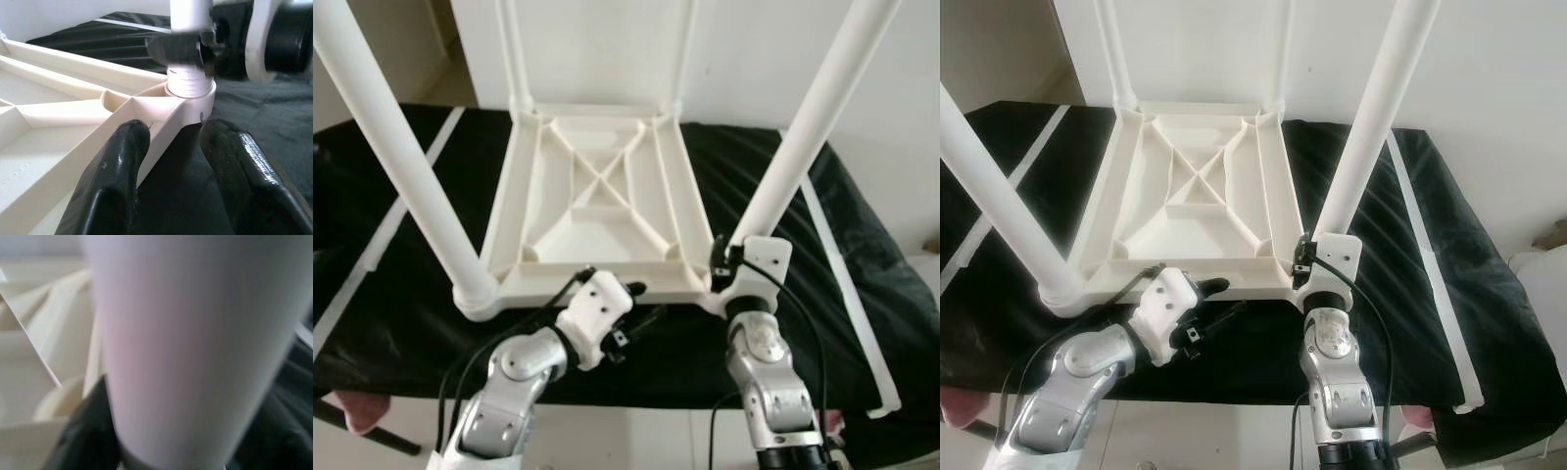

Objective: Building children table

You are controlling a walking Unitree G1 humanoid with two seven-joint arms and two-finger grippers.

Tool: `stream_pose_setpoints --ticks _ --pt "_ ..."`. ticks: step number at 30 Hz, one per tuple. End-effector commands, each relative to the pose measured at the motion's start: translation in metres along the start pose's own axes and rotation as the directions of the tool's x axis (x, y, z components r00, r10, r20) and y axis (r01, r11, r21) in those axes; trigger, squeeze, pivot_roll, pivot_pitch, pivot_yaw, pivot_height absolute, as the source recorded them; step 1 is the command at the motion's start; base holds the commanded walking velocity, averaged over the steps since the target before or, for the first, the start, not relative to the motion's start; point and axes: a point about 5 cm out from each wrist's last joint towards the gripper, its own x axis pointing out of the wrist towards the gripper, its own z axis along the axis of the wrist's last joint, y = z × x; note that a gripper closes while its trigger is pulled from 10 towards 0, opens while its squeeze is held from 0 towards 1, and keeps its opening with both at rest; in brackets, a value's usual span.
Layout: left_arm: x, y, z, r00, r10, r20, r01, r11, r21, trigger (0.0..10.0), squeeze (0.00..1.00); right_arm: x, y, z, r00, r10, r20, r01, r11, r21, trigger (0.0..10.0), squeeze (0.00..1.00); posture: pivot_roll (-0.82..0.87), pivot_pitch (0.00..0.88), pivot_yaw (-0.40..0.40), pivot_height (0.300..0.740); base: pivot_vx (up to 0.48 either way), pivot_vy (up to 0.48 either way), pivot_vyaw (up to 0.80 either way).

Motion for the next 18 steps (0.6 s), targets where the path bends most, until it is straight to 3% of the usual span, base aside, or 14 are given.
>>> stream_pose_setpoints --ticks 1,7,14,15,18 --pt "0.000 0.008 -0.002 0.987 0.158 -0.008 -0.158 0.987 0.006 10.0 0.00 -0.004 -0.002 -0.012 0.997 -0.050 -0.066 0.052 0.998 0.040 10.0 1.00 -0.08 0.076 -0.026 0.740 0.000 0.000 0.00" --pt "0.003 0.014 -0.001 0.986 0.167 -0.005 -0.167 0.985 0.036 10.0 0.00 -0.001 -0.004 -0.003 1.000 0.010 -0.011 -0.010 0.999 0.047 10.0 1.00 -0.07 0.059 -0.028 0.740 0.000 0.000 0.00" --pt "0.003 0.013 0.000 0.987 0.160 -0.003 -0.160 0.986 0.037 10.0 0.00 -0.003 -0.013 0.002 0.982 0.187 0.033 -0.187 0.982 0.025 10.0 1.00 -0.09 0.071 -0.016 0.740 0.000 0.000 0.00" --pt "0.003 0.008 -0.001 0.990 0.141 -0.004 -0.141 0.990 0.031 10.0 0.00 -0.003 -0.018 0.001 0.955 0.295 0.034 -0.295 0.955 -0.006 10.0 0.00 -0.10 0.081 -0.010 0.740 0.000 0.000 0.00" --pt "0.004 0.005 -0.002 0.992 0.128 -0.006 -0.128 0.992 0.023 10.0 0.00 -0.003 -0.021 0.002 0.937 0.347 0.036 -0.346 0.938 -0.030 10.0 0.00 -0.10 0.082 -0.011 0.740 0.000 0.000 0.00"
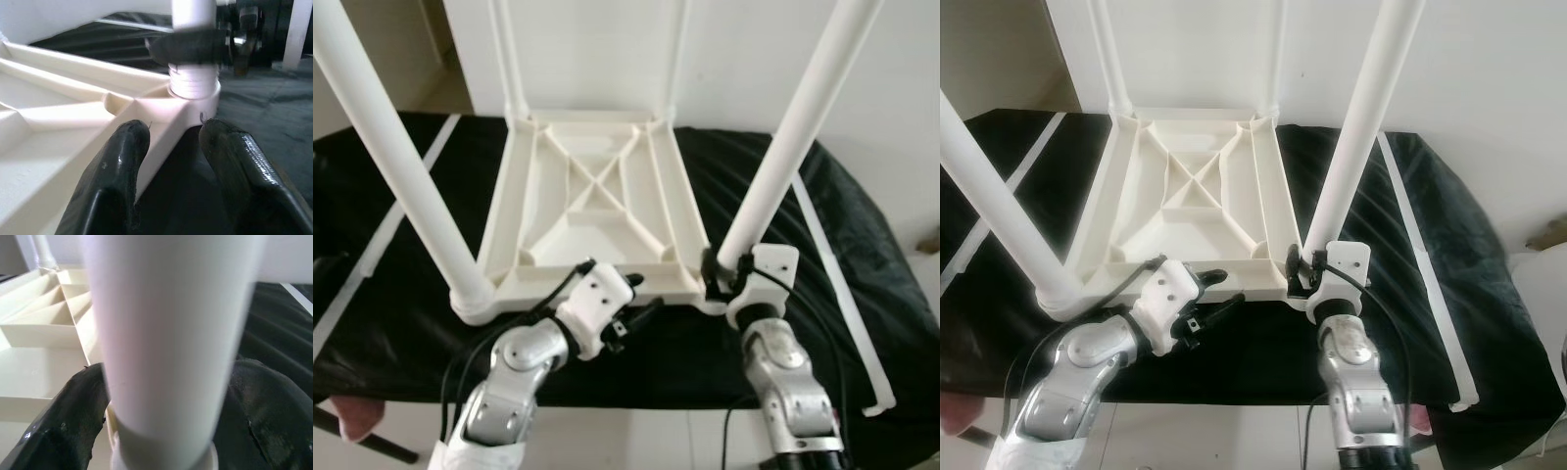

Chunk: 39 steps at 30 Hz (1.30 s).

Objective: Building children table

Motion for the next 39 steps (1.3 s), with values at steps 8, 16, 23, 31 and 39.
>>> stream_pose_setpoints --ticks 8,16,23,31,39 --pt "0.001 0.002 0.002 0.994 0.111 0.017 -0.112 0.994 0.022 10.0 0.00 0.002 -0.016 0.003 0.971 0.240 0.018 -0.239 0.970 -0.042 10.0 0.00 -0.11 0.093 -0.004 0.740 0.000 0.000 0.00" --pt "0.002 0.000 0.005 0.994 0.091 0.053 -0.093 0.995 0.025 10.0 0.00 0.006 -0.023 -0.009 0.905 0.422 -0.055 -0.425 0.899 -0.102 10.0 0.00 -0.10 0.077 0.005 0.740 0.000 0.000 0.00" --pt "0.005 0.003 0.006 0.994 0.089 0.060 -0.091 0.995 0.036 10.0 0.00 0.008 -0.024 -0.020 0.876 0.474 -0.095 -0.482 0.870 -0.103 3.8 0.00 -0.10 0.061 0.003 0.740 0.000 0.000 0.00" --pt "0.007 0.001 0.005 0.994 0.090 0.067 -0.093 0.995 0.033 10.0 0.00 0.006 -0.025 -0.023 0.868 0.489 -0.088 -0.495 0.864 -0.086 0.0 0.00 -0.10 0.055 -0.009 0.740 0.000 0.000 0.00" --pt "0.006 -0.002 0.003 0.993 0.093 0.066 -0.094 0.995 0.019 10.0 0.00 -0.001 -0.026 -0.019 0.904 0.425 -0.040 -0.426 0.904 -0.029 10.0 0.00 -0.10 0.069 -0.024 0.740 0.000 0.000 0.00"
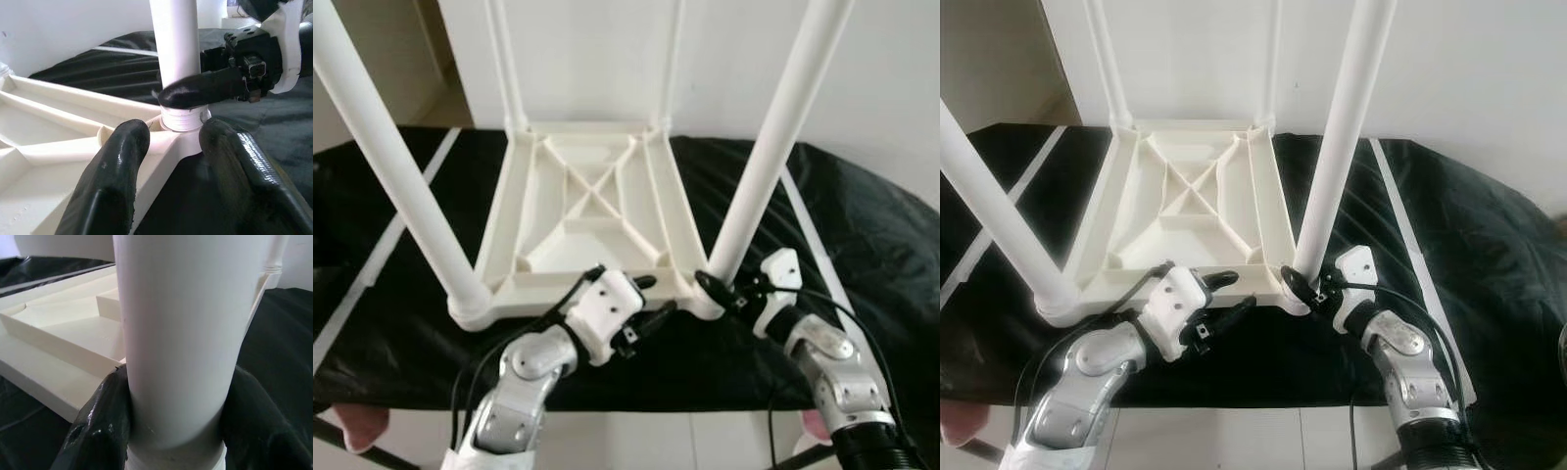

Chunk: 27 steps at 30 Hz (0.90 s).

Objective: Building children table

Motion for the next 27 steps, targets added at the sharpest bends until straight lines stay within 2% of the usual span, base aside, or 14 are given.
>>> stream_pose_setpoints --ticks 1,2,3,5,7,9,11,12,16,17,18,20,24,27 --pt "-0.001 0.002 -0.005 0.995 0.101 -0.018 -0.101 0.995 -0.006 10.0 0.00 -0.004 0.002 0.000 0.999 -0.044 0.003 0.044 0.999 0.028 10.0 0.00 -0.11 0.075 -0.027 0.740 0.000 0.000 0.00" --pt "-0.001 0.002 -0.005 0.995 0.101 -0.018 -0.101 0.995 -0.006 10.0 0.00 -0.004 0.002 0.000 0.999 -0.044 0.003 0.044 0.999 0.028 10.0 0.00 -0.11 0.075 -0.027 0.740 0.000 0.000 0.00" --pt "-0.001 0.001 -0.005 0.995 0.103 -0.019 -0.103 0.995 -0.010 10.0 0.00 -0.006 0.002 -0.001 0.991 -0.134 -0.009 0.135 0.991 0.027 10.0 0.00 -0.11 0.078 -0.031 0.740 0.000 0.000 0.00" --pt "-0.001 0.001 -0.006 0.994 0.103 -0.020 -0.103 0.995 -0.011 10.0 0.00 -0.007 0.003 -0.001 0.985 -0.174 -0.013 0.175 0.984 0.026 10.0 0.00 -0.11 0.078 -0.033 0.740 0.000 0.000 0.00" --pt "-0.001 0.000 -0.006 0.994 0.104 -0.019 -0.105 0.994 -0.020 10.0 0.00 -0.007 0.004 -0.004 0.963 -0.266 -0.040 0.267 0.963 0.025 10.0 0.00 -0.11 0.081 -0.032 0.740 0.000 0.000 0.00" --pt "-0.001 0.000 -0.006 0.994 0.104 -0.020 -0.105 0.994 -0.023 10.0 0.00 -0.006 0.013 -0.002 0.948 -0.315 -0.034 0.317 0.947 0.049 10.0 0.00 -0.12 0.084 -0.031 0.740 0.000 0.000 0.00" --pt "-0.001 0.000 -0.007 0.995 0.102 -0.021 -0.102 0.994 -0.025 10.0 0.00 -0.007 0.018 -0.006 0.909 -0.413 -0.062 0.417 0.906 0.071 10.0 0.00 -0.12 0.085 -0.029 0.740 0.000 0.000 0.00" --pt "-0.001 0.000 -0.007 0.995 0.102 -0.021 -0.102 0.994 -0.025 10.0 0.00 -0.007 0.018 -0.006 0.909 -0.413 -0.062 0.417 0.906 0.071 10.0 0.00 -0.12 0.085 -0.029 0.740 0.000 0.000 0.00" --pt "-0.001 -0.001 -0.007 0.995 0.096 -0.019 -0.097 0.995 -0.032 10.0 0.00 -0.007 0.027 -0.012 0.818 -0.566 -0.101 0.574 0.814 0.088 10.0 0.00 -0.13 0.090 -0.024 0.740 0.000 0.000 0.00" --pt "-0.001 -0.001 -0.007 0.995 0.096 -0.019 -0.097 0.995 -0.032 10.0 0.00 -0.007 0.027 -0.012 0.818 -0.566 -0.101 0.574 0.814 0.088 10.0 0.00 -0.13 0.090 -0.024 0.740 0.000 0.000 0.00" --pt "0.000 0.000 -0.007 0.995 0.095 -0.018 -0.095 0.995 -0.035 10.0 0.00 -0.006 0.031 -0.014 0.781 -0.613 -0.123 0.624 0.777 0.087 10.0 0.00 -0.13 0.090 -0.023 0.740 0.000 0.000 0.00" --pt "0.000 0.000 -0.007 0.995 0.094 -0.018 -0.095 0.995 -0.036 10.0 0.00 -0.006 0.032 -0.014 0.773 -0.622 -0.128 0.633 0.770 0.085 10.0 0.00 -0.13 0.090 -0.023 0.740 0.000 0.000 0.00" --pt "-0.001 0.002 -0.005 0.995 0.102 -0.015 -0.103 0.994 -0.043 10.0 0.00 -0.002 0.045 -0.012 0.693 -0.704 -0.154 0.721 0.680 0.136 10.0 0.00 -0.12 0.087 -0.025 0.740 0.000 0.000 0.00" --pt "-0.002 0.004 -0.005 0.993 0.121 -0.012 -0.121 0.991 -0.059 10.0 0.00 0.003 0.051 -0.006 0.717 -0.685 -0.130 0.697 0.701 0.155 10.0 0.00 -0.12 0.085 -0.027 0.740 0.000 0.000 0.00"
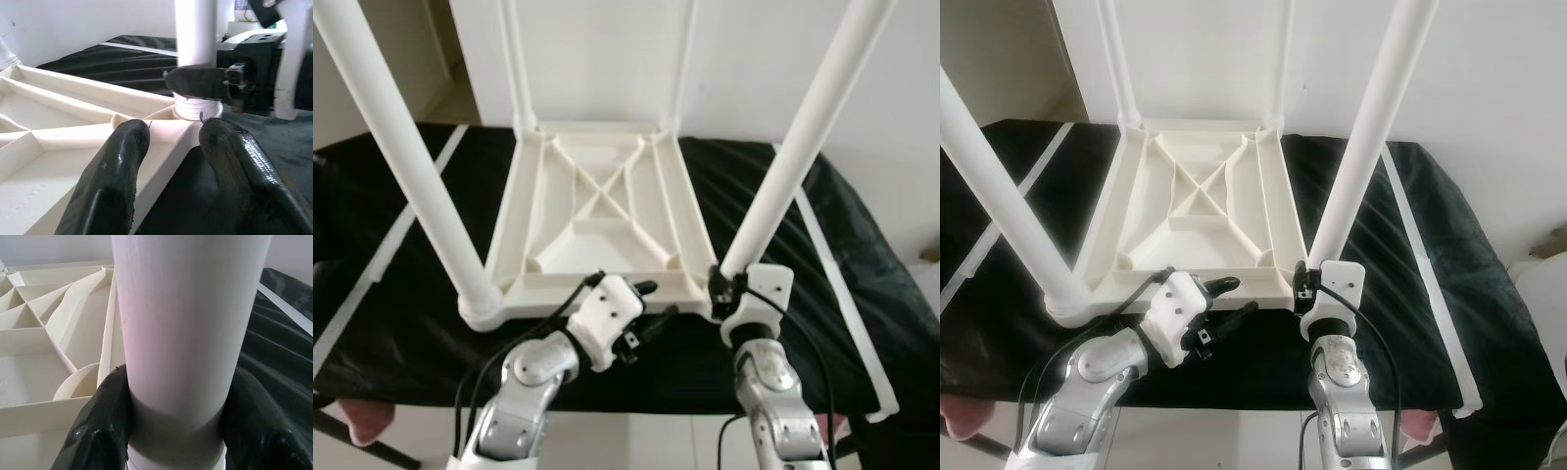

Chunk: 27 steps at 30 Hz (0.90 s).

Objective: Building children table

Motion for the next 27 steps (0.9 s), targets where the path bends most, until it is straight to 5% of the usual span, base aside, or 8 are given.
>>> stream_pose_setpoints --ticks 1,3,4,6,7,19,21,27 --pt "0.000 0.003 -0.003 0.995 0.101 -0.011 -0.102 0.994 -0.029 10.0 0.00 -0.006 0.001 -0.013 0.996 -0.047 -0.077 0.050 0.998 0.038 10.0 0.00 -0.12 0.085 -0.027 0.740 0.000 0.000 0.00" --pt "0.001 0.003 -0.003 0.994 0.106 -0.009 -0.106 0.994 -0.037 10.0 0.00 -0.006 -0.001 -0.011 0.996 -0.049 -0.072 0.052 0.998 0.030 10.0 0.00 -0.12 0.084 -0.031 0.740 0.000 0.000 0.00" --pt "0.001 0.002 -0.003 0.994 0.105 -0.008 -0.105 0.994 -0.037 10.0 0.00 -0.005 -0.002 -0.009 0.997 -0.048 -0.066 0.049 0.999 0.020 10.0 0.48 -0.11 0.084 -0.036 0.740 0.000 0.000 0.00" --pt "0.002 0.002 -0.002 0.995 0.104 -0.007 -0.104 0.994 -0.035 10.0 0.00 -0.005 -0.002 -0.009 0.997 -0.051 -0.062 0.052 0.999 0.012 10.0 0.48 -0.11 0.084 -0.036 0.740 0.000 0.000 0.00" --pt "0.002 0.002 -0.002 0.995 0.103 -0.008 -0.104 0.994 -0.031 10.0 0.00 -0.005 -0.002 -0.007 0.997 -0.045 -0.056 0.046 0.999 0.010 10.0 1.00 -0.11 0.082 -0.040 0.740 0.000 0.000 0.00" --pt "-0.004 0.003 -0.003 0.993 0.118 -0.015 -0.119 0.992 -0.036 10.0 0.00 -0.005 -0.015 0.007 0.998 0.064 0.003 -0.064 0.998 -0.023 10.0 1.00 -0.09 0.084 -0.049 0.740 0.000 0.000 0.00" --pt "-0.004 0.003 -0.004 0.993 0.115 -0.024 -0.116 0.993 -0.033 10.0 0.00 -0.006 -0.017 0.008 0.994 0.110 0.008 -0.110 0.993 -0.033 10.0 0.00 -0.09 0.082 -0.048 0.740 0.000 0.000 0.00" --pt "-0.004 0.003 -0.008 0.994 0.108 -0.033 -0.110 0.993 -0.052 10.0 0.00 -0.009 -0.018 0.006 0.973 0.229 0.012 -0.229 0.973 -0.032 10.0 0.00 -0.09 0.075 -0.038 0.740 0.000 0.000 0.00"
